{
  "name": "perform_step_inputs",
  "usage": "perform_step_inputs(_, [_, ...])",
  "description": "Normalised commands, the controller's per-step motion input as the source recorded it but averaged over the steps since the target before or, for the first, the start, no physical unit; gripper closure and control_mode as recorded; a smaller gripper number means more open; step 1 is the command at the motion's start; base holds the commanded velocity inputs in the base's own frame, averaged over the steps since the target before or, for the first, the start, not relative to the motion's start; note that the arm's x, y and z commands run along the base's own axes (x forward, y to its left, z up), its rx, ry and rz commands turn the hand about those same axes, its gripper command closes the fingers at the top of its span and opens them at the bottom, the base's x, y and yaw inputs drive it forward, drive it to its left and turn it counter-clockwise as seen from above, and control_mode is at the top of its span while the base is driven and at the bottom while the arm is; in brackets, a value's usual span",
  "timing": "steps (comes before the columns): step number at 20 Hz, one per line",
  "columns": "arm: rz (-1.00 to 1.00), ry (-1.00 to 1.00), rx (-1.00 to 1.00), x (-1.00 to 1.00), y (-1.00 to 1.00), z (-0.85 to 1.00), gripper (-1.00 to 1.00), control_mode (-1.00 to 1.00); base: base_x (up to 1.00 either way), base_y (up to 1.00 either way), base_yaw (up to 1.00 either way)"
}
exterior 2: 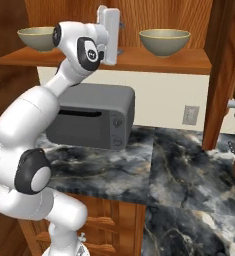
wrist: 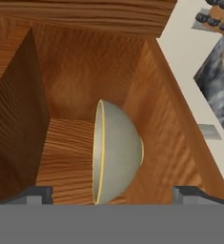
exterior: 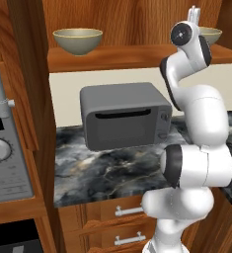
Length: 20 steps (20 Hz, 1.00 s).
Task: Move the bowls from the cabinet to the plates on the dining table.
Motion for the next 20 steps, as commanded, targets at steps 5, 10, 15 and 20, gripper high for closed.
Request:
perform_step_inputs(5, [0.00, 0.00, 0.02, 0.06, -0.07, -0.06, -1.00, -1.00, 0.00, 0.00, 0.00])
perform_step_inputs(10, [0.00, 0.00, 0.01, 0.11, -0.06, -0.04, -1.00, -1.00, 0.00, 0.00, 0.00])
perform_step_inputs(15, [0.00, 0.00, 0.00, 0.14, -0.04, -0.08, -1.00, -1.00, 0.00, 0.00, 0.00])
perform_step_inputs(20, [0.00, 0.00, 0.00, 0.14, -0.05, -0.08, -1.00, -1.00, 0.00, 0.00, 0.00])
